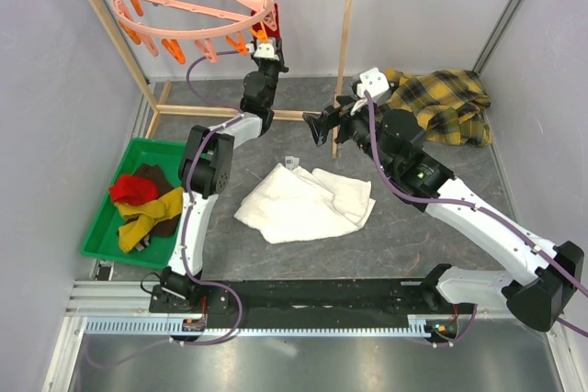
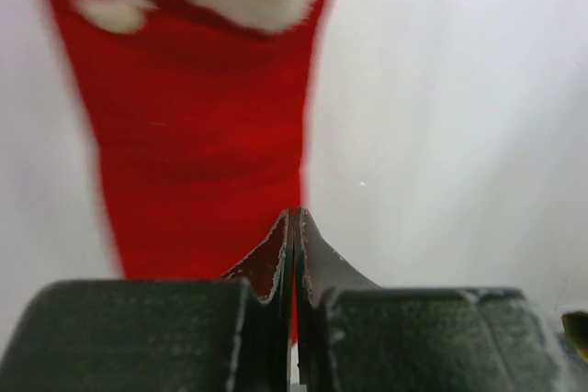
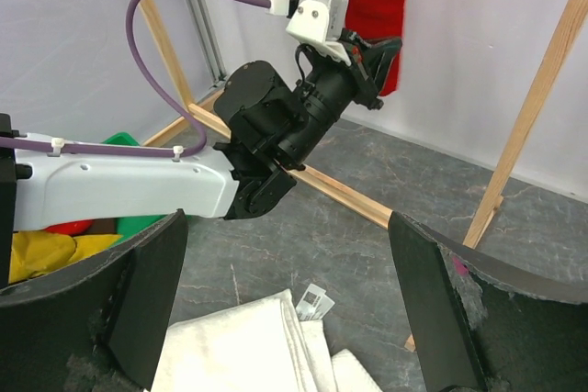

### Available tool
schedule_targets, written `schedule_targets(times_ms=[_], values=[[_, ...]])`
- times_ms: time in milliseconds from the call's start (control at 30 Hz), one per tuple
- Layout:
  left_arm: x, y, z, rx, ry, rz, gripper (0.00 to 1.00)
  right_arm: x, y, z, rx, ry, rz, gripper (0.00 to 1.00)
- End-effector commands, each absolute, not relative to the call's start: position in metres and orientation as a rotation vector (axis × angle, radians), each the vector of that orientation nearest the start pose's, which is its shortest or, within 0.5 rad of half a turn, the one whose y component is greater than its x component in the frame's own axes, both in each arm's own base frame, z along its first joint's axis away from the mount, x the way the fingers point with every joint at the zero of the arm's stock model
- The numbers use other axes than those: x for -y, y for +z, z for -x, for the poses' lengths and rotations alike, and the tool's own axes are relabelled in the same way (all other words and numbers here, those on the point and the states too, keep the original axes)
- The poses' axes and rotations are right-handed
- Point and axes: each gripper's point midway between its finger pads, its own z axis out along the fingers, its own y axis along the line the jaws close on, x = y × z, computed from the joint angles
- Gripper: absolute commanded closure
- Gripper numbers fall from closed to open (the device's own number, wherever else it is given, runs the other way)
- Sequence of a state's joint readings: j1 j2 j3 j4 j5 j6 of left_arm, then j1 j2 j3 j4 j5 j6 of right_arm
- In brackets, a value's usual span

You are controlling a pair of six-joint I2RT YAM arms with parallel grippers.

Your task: Remove the socks clipped to the hanger

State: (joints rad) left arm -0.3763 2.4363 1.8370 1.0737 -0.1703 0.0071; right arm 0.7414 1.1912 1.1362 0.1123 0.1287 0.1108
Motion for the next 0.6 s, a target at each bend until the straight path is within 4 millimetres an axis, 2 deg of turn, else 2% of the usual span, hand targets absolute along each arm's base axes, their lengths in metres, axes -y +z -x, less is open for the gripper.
schedule_targets(times_ms=[0,100,133,200,233,300,333,367,400,467,567], values=[[0.221,0.307,-0.641,-1.044,-0.259,-0.086,0.98,-0.270,0.410,-0.322,-1.414,0.605,0.363,0.02],[0.216,0.304,-0.632,-1.043,-0.259,-0.090,0.98,-0.269,0.407,-0.320,-1.421,0.609,0.358,0.02],[0.216,0.296,-0.630,-1.062,-0.258,-0.097,0.98,-0.268,0.407,-0.320,-1.420,0.611,0.354,0.02],[0.212,0.305,-0.623,-1.044,-0.260,-0.096,0.98,-0.268,0.408,-0.319,-1.419,0.618,0.350,0.02],[0.212,0.297,-0.620,-1.059,-0.283,-0.085,0.98,-0.268,0.408,-0.319,-1.418,0.616,0.351,0.02],[0.207,0.305,-0.614,-1.044,-0.275,-0.063,0.98,-0.267,0.410,-0.318,-1.415,0.619,0.346,0.02],[0.203,0.303,-0.612,-1.042,-0.273,-0.048,0.95,-0.267,0.409,-0.318,-1.417,0.619,0.345,0.02],[0.198,0.303,-0.611,-1.043,-0.259,-0.018,0.73,-0.267,0.410,-0.318,-1.416,0.622,0.344,0.02],[0.194,0.305,-0.610,-1.038,-0.254,-0.002,0.59,-0.268,0.410,-0.317,-1.416,0.628,0.347,0.02],[0.187,0.302,-0.610,-1.052,-0.233,0.027,0.46,-0.270,0.411,-0.316,-1.412,0.637,0.350,0.02],[0.185,0.300,-0.612,-1.060,-0.213,0.026,0.39,-0.270,0.413,-0.316,-1.407,0.644,0.349,0.02]])
